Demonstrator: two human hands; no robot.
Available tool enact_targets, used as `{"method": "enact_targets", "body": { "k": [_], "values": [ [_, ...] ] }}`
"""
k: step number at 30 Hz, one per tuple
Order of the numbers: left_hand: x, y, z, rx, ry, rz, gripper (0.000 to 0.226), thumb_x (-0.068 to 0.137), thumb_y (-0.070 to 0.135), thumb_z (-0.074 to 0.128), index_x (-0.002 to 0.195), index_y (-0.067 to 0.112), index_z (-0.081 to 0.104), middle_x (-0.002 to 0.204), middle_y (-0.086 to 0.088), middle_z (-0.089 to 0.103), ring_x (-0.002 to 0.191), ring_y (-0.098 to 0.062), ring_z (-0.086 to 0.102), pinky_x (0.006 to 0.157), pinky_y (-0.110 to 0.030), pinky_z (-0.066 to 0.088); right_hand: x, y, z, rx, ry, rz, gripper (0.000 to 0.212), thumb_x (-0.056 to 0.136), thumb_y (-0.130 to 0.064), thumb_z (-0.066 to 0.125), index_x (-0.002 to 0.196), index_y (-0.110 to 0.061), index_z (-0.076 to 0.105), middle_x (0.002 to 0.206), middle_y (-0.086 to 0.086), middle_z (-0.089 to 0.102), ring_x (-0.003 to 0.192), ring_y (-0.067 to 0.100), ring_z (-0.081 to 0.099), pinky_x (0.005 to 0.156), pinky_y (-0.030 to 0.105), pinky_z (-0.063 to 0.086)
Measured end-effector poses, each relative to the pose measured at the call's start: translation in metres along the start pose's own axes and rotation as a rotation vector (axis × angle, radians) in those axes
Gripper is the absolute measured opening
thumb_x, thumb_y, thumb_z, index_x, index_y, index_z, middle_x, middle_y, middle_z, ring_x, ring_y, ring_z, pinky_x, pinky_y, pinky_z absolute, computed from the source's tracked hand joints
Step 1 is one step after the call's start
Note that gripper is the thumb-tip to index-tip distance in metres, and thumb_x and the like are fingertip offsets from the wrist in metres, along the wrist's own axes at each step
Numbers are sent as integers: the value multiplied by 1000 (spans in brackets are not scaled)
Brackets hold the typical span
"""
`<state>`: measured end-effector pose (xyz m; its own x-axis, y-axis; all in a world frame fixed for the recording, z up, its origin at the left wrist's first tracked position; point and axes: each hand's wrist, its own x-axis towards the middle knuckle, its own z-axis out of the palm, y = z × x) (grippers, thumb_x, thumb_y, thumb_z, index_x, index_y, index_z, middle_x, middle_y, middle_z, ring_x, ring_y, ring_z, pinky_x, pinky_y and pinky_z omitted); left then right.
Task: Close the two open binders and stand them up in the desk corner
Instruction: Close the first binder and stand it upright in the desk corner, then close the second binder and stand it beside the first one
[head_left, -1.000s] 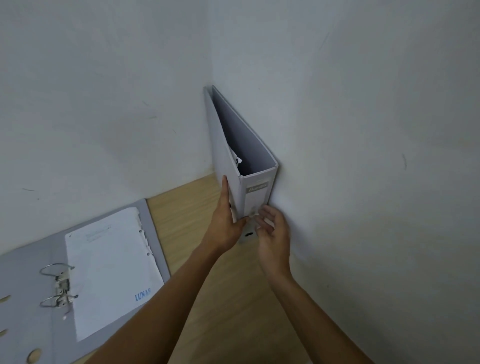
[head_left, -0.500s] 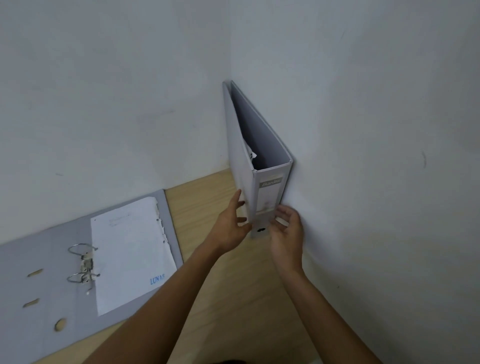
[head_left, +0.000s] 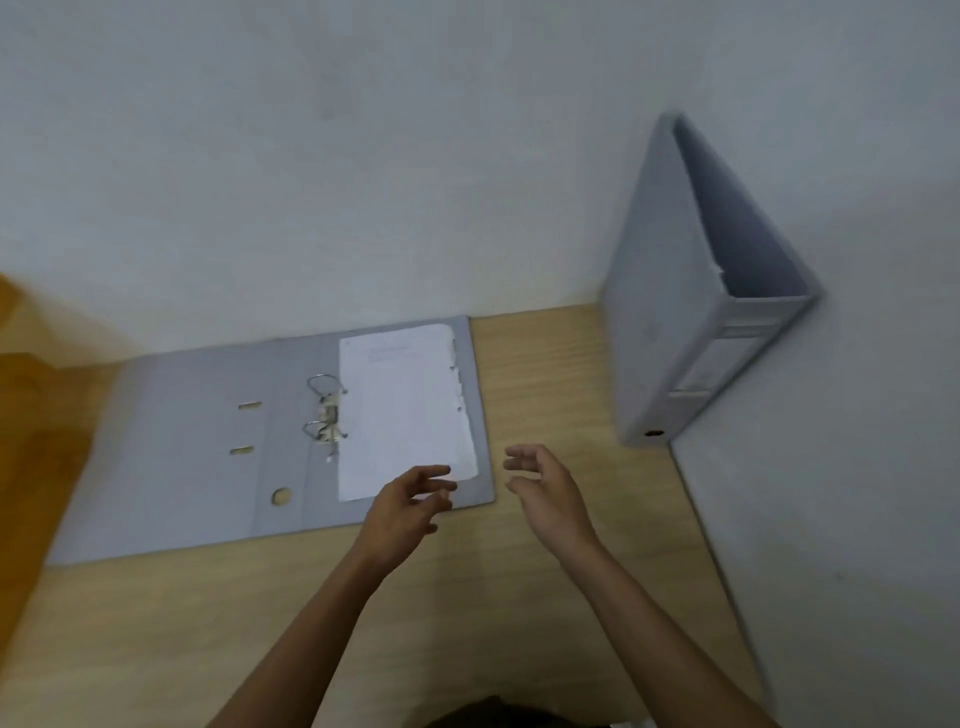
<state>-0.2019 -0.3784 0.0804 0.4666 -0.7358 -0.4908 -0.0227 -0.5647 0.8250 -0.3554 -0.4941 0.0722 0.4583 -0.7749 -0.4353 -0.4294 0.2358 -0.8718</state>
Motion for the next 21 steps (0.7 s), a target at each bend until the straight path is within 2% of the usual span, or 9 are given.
{"method": "enact_targets", "body": {
  "k": [3, 5, 8, 13, 18, 20, 21],
  "values": [
    [-20, -29, -45, -42, 56, -48, 28, 101, 17, 57, 128, 18, 62, 118, 0, 73, 103, -15, 71, 82, -34, 59, -4, -3, 43, -46, -82, 50, 28, 90, -12, 58, 109, -31, 63, 112, -11, 68, 92, -1, 63, 59, 10, 43],
    [-32, -49, -77, -68, 86, -83, 28, 101, 16, 57, 128, 18, 62, 117, 0, 72, 103, -15, 71, 81, -32, 59, -7, -7, 76, -72, -155, 99, 26, 89, -14, 59, 111, -27, 65, 113, -9, 67, 96, 7, 65, 68, 20, 47],
    [-44, -78, -124, -104, 129, -133, 28, 101, 16, 56, 128, 18, 62, 117, 0, 72, 103, -15, 71, 76, -28, 57, -11, -13, 129, -126, -272, 152, 26, 90, -16, 59, 112, -27, 66, 115, -10, 67, 101, 8, 66, 78, 27, 51],
    [-54, -123, -190, -151, 181, -212, 27, 100, 15, 57, 126, 18, 63, 117, 0, 72, 104, -16, 70, 79, -31, 57, -12, -23, 210, -238, -372, 157, 30, 91, -14, 57, 117, -25, 66, 119, -6, 66, 105, 11, 65, 89, 32, 55],
    [-57, -165, -250, -155, 231, -267, 26, 99, 16, 57, 123, 19, 64, 118, 0, 71, 106, -17, 68, 80, -34, 55, 20, -44, 290, -467, -446, -8, 32, 93, -12, 55, 121, -20, 67, 128, -3, 66, 108, 11, 60, 76, 17, 46],
    [-56, -177, -269, -153, 251, -284, 26, 98, 17, 58, 124, 19, 64, 119, -1, 70, 108, -18, 67, 83, -36, 55, 40, -57, 320, -564, -431, -111, 37, 91, -7, 54, 126, -15, 65, 136, 5, 63, 115, 18, 60, 89, 22, 44],
    [-54, -182, -278, -144, 262, -286, 27, 98, 18, 59, 125, 19, 63, 120, 0, 70, 108, -17, 66, 85, -36, 55, 52, -63, 335, -624, -435, -184, 42, 91, -5, 54, 131, -12, 62, 143, 8, 58, 126, 22, 56, 100, 25, 41]
  ]
}}
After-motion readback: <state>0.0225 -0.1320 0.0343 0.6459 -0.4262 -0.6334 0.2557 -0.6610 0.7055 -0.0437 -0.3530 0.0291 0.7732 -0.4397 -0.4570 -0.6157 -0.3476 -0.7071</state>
